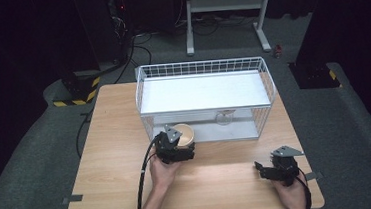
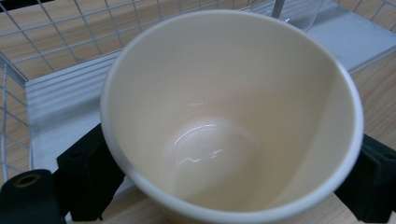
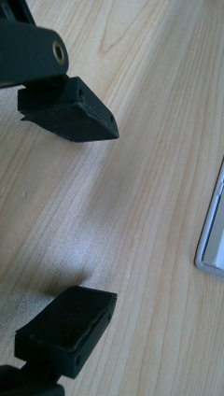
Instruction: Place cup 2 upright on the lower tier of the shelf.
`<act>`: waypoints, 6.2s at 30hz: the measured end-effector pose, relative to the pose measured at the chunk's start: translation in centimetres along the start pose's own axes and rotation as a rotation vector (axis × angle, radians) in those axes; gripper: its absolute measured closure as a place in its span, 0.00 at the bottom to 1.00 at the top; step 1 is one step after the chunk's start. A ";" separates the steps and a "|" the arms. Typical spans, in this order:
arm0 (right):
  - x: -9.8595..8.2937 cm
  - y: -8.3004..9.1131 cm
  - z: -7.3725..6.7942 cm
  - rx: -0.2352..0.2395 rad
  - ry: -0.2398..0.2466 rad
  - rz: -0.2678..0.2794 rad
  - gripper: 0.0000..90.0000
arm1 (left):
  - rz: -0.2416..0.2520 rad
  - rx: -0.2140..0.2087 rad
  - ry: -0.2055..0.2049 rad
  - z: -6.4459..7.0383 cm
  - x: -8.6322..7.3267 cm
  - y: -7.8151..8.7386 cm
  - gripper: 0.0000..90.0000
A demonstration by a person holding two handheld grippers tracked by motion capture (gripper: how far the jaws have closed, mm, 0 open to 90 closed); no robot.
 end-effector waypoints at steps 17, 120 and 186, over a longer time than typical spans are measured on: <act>0.0 0.0 0.0 0.000 0.000 0.000 0.21 | -0.018 0.025 -0.009 -0.7 0.9 -2.2 0.10; 0.0 0.0 0.0 -0.001 0.000 0.000 0.21 | -0.089 0.115 0.052 -2.5 0.2 -3.9 0.69; 0.0 0.0 0.0 -0.002 -0.002 0.000 0.21 | -0.018 0.024 0.098 -2.8 0.4 -2.6 0.42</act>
Point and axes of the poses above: each handheld gripper's, and its own axes: y roughly backward along the jaws, x roughly out of its top, z roughly to its right, the point moved 6 cm from there along -y, roughly forward along the jaws, and after that the axes turned 3 degrees about -z, right-handed, at the moved point
